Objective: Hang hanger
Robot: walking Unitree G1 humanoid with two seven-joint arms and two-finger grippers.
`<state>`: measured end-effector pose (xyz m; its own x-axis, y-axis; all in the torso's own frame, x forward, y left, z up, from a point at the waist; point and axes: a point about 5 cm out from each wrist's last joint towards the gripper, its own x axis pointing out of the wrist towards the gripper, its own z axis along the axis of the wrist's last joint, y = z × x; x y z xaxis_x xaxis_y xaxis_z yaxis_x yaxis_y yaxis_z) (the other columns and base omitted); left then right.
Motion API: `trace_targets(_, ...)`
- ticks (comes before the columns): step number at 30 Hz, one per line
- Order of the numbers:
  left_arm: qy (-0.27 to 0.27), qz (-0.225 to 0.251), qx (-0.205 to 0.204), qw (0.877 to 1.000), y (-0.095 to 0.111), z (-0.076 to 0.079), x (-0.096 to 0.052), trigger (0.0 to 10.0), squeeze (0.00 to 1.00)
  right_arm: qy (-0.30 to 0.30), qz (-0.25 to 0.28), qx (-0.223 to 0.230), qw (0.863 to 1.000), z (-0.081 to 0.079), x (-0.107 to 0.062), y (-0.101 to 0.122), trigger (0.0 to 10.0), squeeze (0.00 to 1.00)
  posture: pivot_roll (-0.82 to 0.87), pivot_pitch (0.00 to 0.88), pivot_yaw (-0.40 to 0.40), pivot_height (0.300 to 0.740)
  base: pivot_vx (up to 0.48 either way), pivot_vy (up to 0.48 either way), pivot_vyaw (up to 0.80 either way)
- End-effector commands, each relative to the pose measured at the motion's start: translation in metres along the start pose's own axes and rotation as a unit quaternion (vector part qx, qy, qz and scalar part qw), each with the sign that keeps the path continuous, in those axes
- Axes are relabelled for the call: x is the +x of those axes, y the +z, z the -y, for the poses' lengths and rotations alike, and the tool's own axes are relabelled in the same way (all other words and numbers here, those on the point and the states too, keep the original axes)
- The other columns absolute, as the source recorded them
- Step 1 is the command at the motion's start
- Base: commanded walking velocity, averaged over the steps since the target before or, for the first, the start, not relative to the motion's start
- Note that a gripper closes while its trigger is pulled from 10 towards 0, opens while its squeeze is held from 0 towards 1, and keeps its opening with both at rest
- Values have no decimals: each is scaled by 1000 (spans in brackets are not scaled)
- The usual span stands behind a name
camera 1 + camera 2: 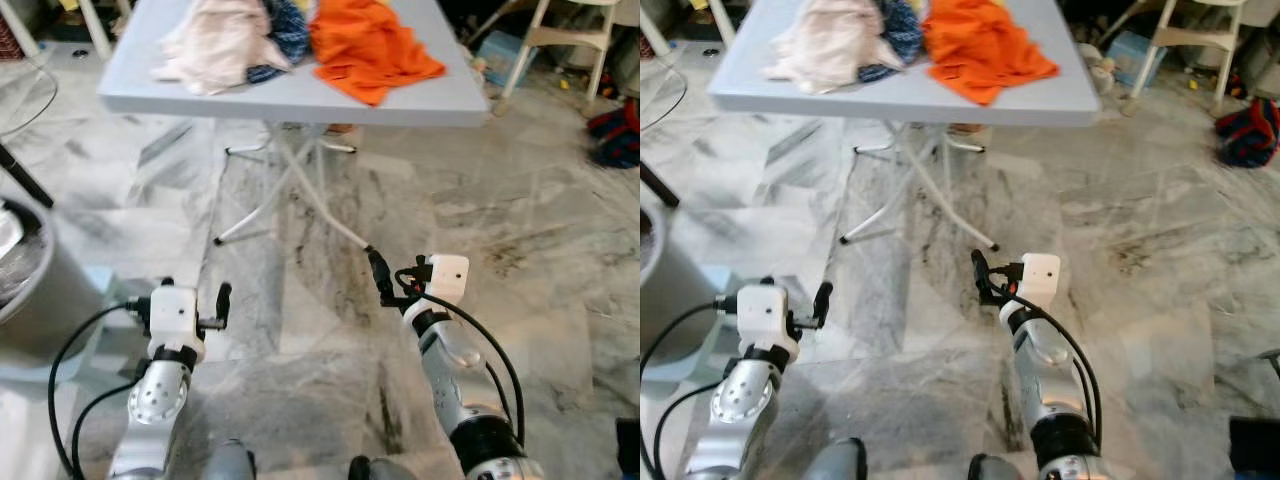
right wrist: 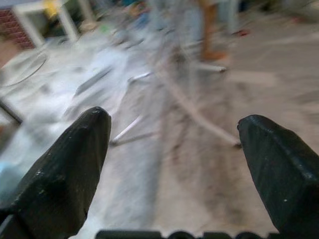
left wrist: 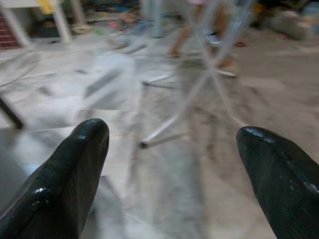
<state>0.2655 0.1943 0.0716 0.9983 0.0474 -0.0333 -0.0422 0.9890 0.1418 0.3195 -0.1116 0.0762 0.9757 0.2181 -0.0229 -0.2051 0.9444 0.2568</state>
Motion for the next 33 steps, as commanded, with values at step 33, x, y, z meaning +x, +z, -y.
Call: trace_targets(33, -35, 0, 2, 999, -5, 4, 0, 10000, 0, -6, -15, 1, 1000, 8, 1, -7, 10000, 0, 291, 148, -122, 740, 0, 131, -212)
